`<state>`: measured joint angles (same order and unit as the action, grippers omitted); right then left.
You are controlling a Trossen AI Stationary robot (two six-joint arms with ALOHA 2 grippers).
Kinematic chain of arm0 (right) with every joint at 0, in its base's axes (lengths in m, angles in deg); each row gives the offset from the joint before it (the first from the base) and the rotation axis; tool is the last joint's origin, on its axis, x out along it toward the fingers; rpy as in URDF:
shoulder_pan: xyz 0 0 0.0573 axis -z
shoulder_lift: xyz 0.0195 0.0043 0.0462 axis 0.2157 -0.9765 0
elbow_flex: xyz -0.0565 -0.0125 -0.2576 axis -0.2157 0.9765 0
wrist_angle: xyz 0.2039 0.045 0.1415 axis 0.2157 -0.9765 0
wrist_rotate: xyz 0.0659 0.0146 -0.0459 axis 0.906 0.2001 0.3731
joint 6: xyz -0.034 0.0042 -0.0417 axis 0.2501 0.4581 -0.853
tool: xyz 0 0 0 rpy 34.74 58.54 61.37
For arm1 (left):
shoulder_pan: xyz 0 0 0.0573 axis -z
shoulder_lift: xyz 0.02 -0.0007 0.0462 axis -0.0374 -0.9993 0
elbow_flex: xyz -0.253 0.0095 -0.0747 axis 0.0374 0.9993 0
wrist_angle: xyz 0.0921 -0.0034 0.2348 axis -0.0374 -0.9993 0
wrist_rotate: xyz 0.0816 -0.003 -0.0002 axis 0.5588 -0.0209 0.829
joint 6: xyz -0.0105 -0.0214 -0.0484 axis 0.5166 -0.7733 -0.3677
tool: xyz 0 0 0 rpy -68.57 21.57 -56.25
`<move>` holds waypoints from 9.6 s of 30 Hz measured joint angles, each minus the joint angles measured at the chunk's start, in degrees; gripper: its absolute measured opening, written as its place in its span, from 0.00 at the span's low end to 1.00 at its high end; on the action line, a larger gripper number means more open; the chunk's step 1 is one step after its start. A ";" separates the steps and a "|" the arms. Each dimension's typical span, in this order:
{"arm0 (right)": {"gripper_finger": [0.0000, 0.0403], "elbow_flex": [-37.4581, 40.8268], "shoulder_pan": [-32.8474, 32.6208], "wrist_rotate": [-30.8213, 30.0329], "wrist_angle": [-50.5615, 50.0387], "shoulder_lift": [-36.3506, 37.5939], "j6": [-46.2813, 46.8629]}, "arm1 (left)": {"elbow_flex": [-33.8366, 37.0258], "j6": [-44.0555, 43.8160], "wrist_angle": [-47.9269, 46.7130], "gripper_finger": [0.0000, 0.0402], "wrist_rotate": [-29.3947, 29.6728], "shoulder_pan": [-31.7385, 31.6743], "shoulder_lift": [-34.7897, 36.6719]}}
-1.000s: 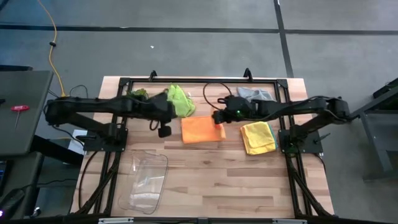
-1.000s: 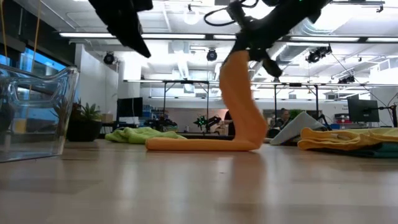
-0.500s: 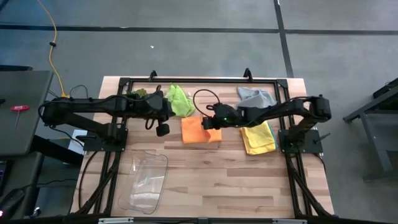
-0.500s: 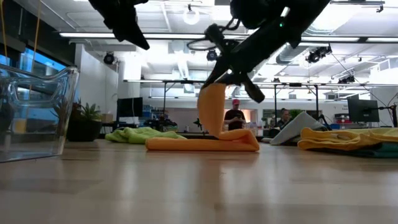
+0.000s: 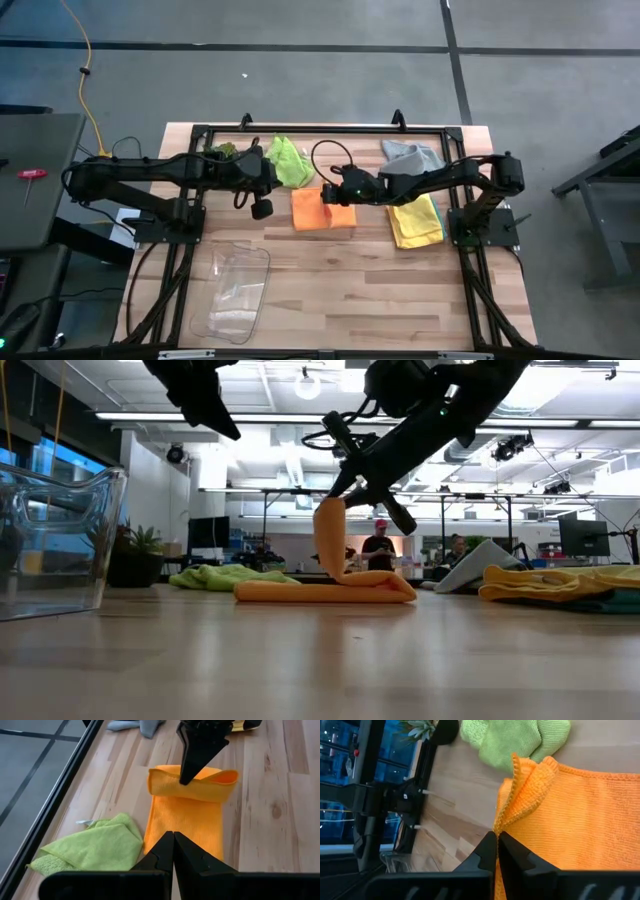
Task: Fold microfiber towels
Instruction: Fold the orange towel, then stack the orange towel on top of the yellow towel, then fold the light blue towel
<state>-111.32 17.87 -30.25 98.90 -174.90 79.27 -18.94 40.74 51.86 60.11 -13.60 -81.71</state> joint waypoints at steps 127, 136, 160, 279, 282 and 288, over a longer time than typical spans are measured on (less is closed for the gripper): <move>0.00 8.33 -1.66 3.69 -91.94 37.05 10.80 | 0.02 -5.92 -2.14 0.00 -0.24 -0.09 0.04; 0.02 8.35 -2.03 1.12 -91.57 31.18 14.03 | 0.02 -5.36 -2.18 0.00 -0.20 -0.09 0.04; 0.36 3.33 -2.06 -0.58 -86.04 26.96 11.39 | 0.02 -2.95 -2.05 0.00 0.01 -0.12 0.04; 0.57 33.00 20.86 -2.44 -9.04 41.53 -4.06 | -0.01 -10.95 12.34 0.00 4.82 -0.09 -3.03; 0.57 33.00 18.41 -2.87 -11.04 43.62 -3.64 | 0.00 -11.08 12.99 0.00 4.48 -0.07 -4.39; 0.57 33.00 15.58 -7.39 -23.40 45.72 1.96 | 0.00 -10.99 12.62 0.00 4.15 -0.07 -4.70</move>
<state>-78.31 33.45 -37.64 75.50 -129.18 81.23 -18.94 29.75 64.48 64.26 -13.67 -86.40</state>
